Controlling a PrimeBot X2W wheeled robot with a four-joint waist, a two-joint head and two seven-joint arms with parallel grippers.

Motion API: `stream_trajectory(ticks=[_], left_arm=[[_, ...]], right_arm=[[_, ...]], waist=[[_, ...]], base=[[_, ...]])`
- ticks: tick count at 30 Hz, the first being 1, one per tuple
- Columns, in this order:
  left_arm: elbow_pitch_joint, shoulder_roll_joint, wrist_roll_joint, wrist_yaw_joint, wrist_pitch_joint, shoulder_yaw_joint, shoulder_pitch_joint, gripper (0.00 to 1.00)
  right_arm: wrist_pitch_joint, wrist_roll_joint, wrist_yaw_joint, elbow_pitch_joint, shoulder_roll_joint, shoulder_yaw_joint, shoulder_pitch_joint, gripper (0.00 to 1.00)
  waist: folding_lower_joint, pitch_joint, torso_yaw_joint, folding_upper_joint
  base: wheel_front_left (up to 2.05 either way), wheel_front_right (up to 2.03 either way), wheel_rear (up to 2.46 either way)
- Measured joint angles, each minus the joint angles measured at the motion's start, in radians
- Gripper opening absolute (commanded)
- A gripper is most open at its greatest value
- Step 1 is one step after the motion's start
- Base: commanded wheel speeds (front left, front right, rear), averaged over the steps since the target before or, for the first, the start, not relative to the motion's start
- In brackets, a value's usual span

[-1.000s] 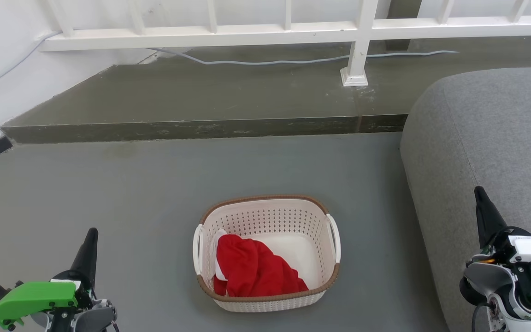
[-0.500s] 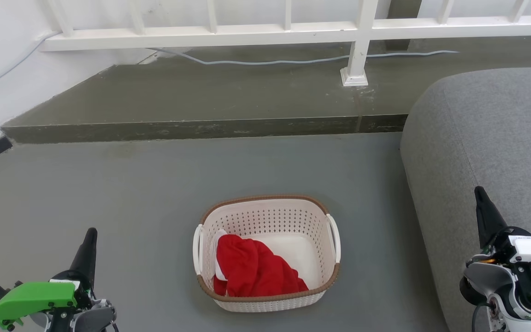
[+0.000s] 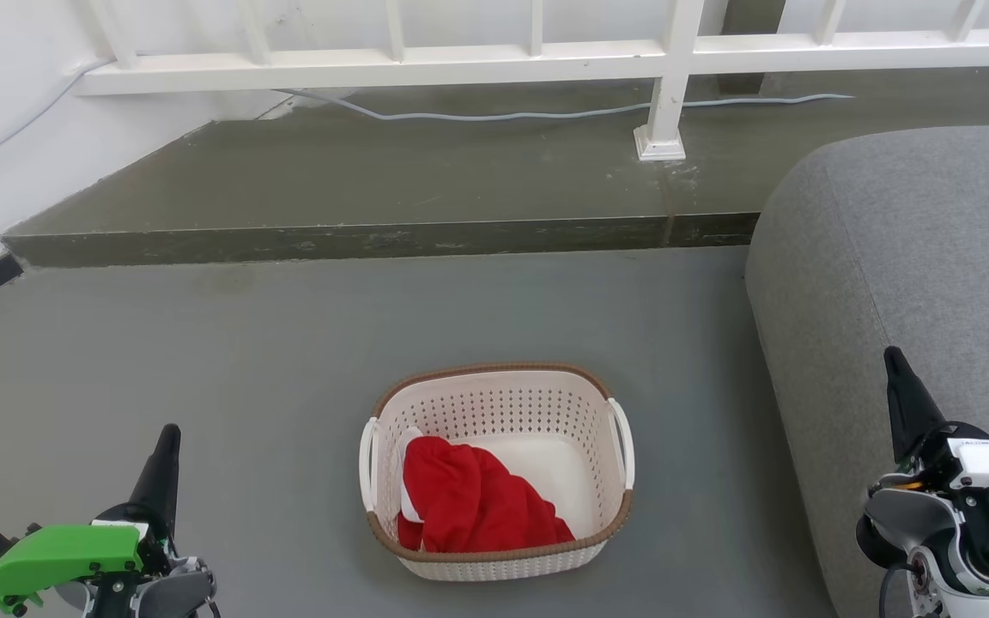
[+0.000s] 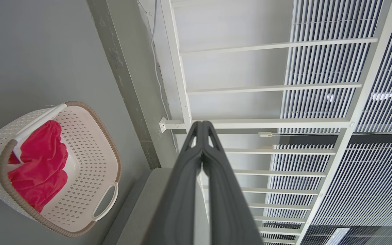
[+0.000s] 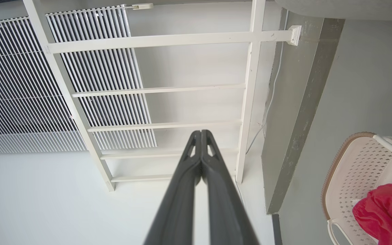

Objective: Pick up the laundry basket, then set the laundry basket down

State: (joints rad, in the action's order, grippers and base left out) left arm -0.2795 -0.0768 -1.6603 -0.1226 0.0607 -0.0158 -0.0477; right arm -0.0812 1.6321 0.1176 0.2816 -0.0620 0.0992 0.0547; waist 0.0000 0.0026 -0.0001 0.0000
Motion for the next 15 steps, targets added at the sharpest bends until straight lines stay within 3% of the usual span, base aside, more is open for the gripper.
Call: stream_trajectory(ticks=[15], left_arm=[[0.000,0.000,0.000,0.000,0.000,-0.003,0.000,0.00]], right_arm=[[0.000,0.000,0.001,0.000,0.000,0.001,0.000,0.00]], waist=[[0.0000,0.000,0.000,0.0000]], base=[[0.00,0.00,0.00]])
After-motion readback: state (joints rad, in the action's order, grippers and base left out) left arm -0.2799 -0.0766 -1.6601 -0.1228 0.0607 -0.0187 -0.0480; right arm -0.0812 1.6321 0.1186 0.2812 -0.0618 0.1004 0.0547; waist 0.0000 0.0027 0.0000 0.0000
